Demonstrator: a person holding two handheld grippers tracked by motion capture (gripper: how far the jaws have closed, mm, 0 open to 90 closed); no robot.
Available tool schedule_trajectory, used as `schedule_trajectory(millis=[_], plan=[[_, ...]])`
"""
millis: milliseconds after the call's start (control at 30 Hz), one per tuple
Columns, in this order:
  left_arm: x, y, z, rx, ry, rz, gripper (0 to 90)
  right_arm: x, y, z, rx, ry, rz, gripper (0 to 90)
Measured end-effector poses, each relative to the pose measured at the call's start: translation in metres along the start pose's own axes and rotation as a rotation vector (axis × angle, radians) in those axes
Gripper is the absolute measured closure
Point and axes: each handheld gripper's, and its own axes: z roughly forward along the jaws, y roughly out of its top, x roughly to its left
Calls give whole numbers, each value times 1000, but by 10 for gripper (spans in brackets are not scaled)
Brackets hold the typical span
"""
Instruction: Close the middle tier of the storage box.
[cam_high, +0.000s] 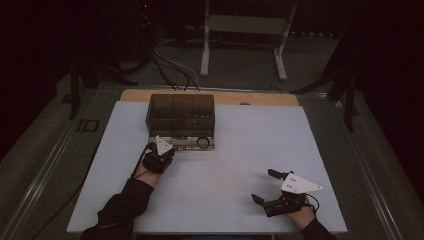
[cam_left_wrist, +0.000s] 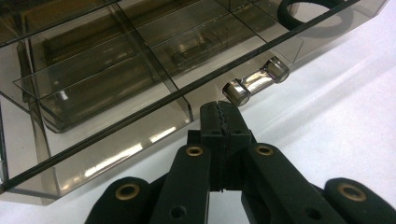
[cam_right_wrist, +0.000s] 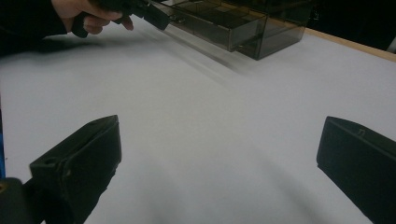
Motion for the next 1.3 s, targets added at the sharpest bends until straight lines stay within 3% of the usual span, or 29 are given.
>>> schedule_trajectory(millis=[1300], plan=[[5, 9, 7, 9, 9, -3, 900, 0, 0, -1, -2, -3, 0, 0]])
